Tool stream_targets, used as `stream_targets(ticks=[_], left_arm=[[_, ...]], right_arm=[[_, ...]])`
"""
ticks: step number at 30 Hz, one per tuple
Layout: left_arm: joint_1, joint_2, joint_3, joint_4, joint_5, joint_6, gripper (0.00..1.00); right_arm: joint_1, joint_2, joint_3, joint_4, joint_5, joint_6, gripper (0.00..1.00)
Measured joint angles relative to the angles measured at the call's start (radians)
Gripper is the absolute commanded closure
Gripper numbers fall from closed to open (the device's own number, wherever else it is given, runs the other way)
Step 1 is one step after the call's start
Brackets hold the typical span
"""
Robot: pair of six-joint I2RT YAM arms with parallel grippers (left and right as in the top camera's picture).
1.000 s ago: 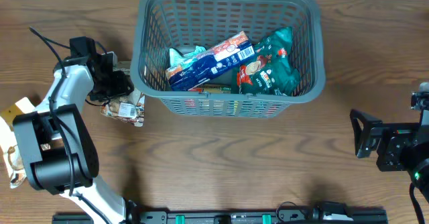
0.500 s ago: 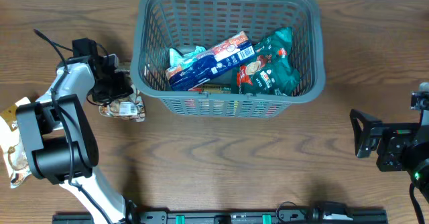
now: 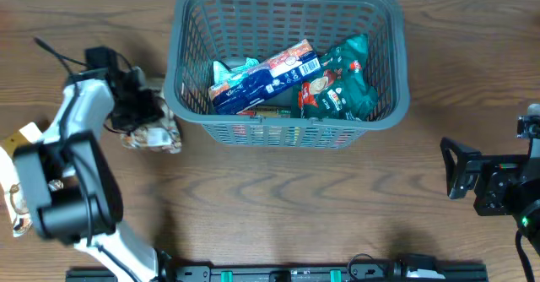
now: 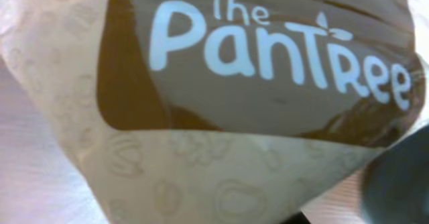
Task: Pack container
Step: 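Lift the PanTree bag with the left gripper over the basket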
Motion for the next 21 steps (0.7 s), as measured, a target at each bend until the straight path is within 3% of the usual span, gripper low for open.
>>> stream_targets(ticks=[9,15,21], left_arm=[[0.070,-0.312,0.227,-0.133,-0.074,-0.016,0.94],[0.068,-0.410,0.373,-0.201,-0.074,-0.016,0.94],[0.065,-0.447,0.526,-0.217,0.017,0.000,0.94]], right_arm=[[0.000,0.000,0.000,0.000,0.000,0.000,0.01],[0.000,0.000,0.000,0.000,0.000,0.000,0.01],[0.000,0.000,0.000,0.000,0.000,0.000,0.01]])
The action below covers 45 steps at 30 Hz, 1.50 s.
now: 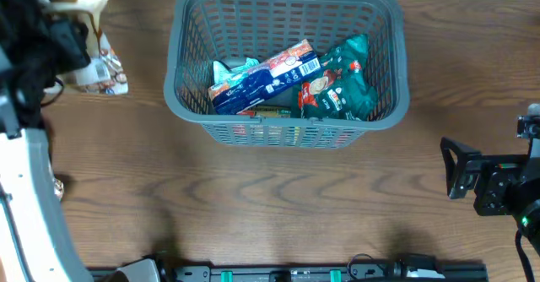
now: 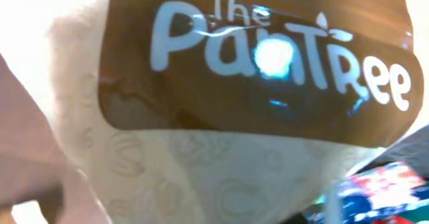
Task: Pack container
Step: 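Lift the PanTree bag with the left gripper over the basket, then lower the PanTree bag into the basket and open the left gripper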
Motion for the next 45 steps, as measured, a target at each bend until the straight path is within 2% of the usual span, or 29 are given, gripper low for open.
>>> stream_targets(ticks=[6,17,26,32,37,45], left_arm=[[-0.054,-0.002,0.089,0.029,0.045,0.015,0.95],[-0.306,0.020,0.100,0.170,0.251,0.106,0.94],[-0.481,0.135,0.101,0.204,0.314,0.148,0.94],[-0.552,0.250,0.101,0.201,0.318,0.168,0.94],[-0.607,0.342,0.101,0.128,0.318,0.216,0.94],[-0.674,0.368,0.101,-0.103,0.325,0.343,0.94]], right_arm=[[0.000,0.000,0.000,0.000,0.000,0.000,0.00],[0.000,0.000,0.000,0.000,0.000,0.000,0.01],[0.000,0.000,0.000,0.000,0.000,0.000,0.01],[0.000,0.000,0.000,0.000,0.000,0.000,0.01],[0.000,0.000,0.000,0.000,0.000,0.000,0.01],[0.000,0.000,0.000,0.000,0.000,0.000,0.01]])
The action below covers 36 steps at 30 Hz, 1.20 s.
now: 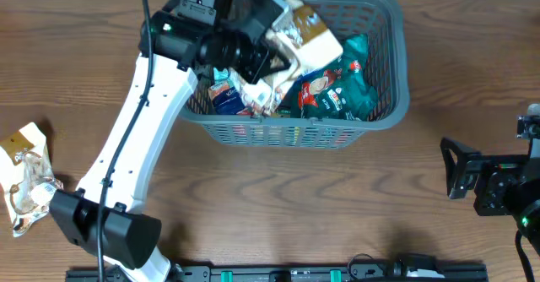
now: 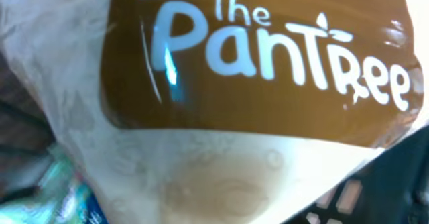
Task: Pack container
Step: 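Lower the PanTree bag into the basket and open the left gripper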
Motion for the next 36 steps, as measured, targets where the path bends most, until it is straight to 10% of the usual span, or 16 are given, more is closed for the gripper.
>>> stream_targets(ticks=[36], left_arm=[[0.005,0.275,-0.050,-0.110,-0.135,0.170,0.89]], right_arm=[[0.000,0.000,0.000,0.000,0.000,0.000,0.01]])
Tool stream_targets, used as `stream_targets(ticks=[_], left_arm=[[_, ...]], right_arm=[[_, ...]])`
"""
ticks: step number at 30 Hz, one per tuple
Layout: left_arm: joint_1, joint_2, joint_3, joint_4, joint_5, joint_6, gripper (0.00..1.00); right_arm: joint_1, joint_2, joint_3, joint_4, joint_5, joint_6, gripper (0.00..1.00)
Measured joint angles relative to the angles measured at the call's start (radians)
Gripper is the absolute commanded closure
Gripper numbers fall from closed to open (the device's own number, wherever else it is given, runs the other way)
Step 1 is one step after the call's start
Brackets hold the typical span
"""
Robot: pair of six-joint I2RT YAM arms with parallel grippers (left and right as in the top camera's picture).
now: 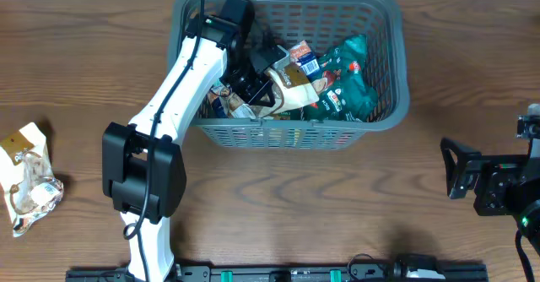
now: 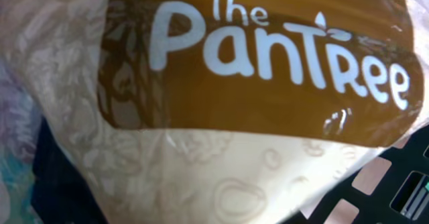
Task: Pack container
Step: 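Lower the PanTree bag into the basket and open the left gripper, then withdraw the left gripper toward the second PanTree bag at left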
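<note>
The beige and brown "The PanTree" snack bag (image 1: 289,89) lies low inside the grey basket (image 1: 287,135), on top of the other packs. My left gripper (image 1: 254,76) reaches into the basket from the left and is shut on this bag. The bag (image 2: 268,83) fills the left wrist view, so the fingers there are hidden. A green snack bag (image 1: 344,84) lies in the basket's right half. Far to the right, near the table's edge, my right gripper (image 1: 452,181) stands open and holds nothing.
A second beige snack bag (image 1: 25,181) lies on the wooden table at the far left. The basket's walls stand around my left gripper on all sides. A blue pack (image 1: 221,103) shows partly under the left arm.
My left gripper has dropped lower into the basket with the PanTree bag, which now rests among the other packs instead of hanging above the rim. The right arm has not moved.
My left gripper was shut on the PanTree bag on the table left of the basket. Then it held the bag up at the far left corner. Later the bag was over the basket, and now it sits down inside it, still gripped.
</note>
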Motion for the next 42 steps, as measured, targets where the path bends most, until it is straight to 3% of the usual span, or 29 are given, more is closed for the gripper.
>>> stream_targets(ticks=[4,6,19,27,35,42], left_arm=[[0.000,0.000,0.000,-0.002,0.000,0.005,0.35],[0.000,0.000,0.000,-0.004,0.000,0.003,0.26],[0.000,0.000,0.025,-0.017,0.000,-0.019,0.20],[0.000,-0.045,0.175,-0.017,-0.031,-0.050,0.05],[0.002,-0.183,0.299,-0.017,-0.153,-0.125,0.01],[0.040,-0.323,0.354,-0.019,-0.416,-0.266,0.01]], right_arm=[[0.000,0.000,0.000,0.000,0.000,0.000,0.01],[0.000,0.000,0.000,0.000,0.000,0.000,0.01],[0.000,0.000,0.000,0.000,0.000,0.000,0.01],[0.000,0.000,0.000,0.000,0.000,0.000,0.01],[0.000,0.000,0.000,0.000,0.000,0.000,0.01],[0.000,0.000,0.000,0.000,0.000,0.000,0.01]])
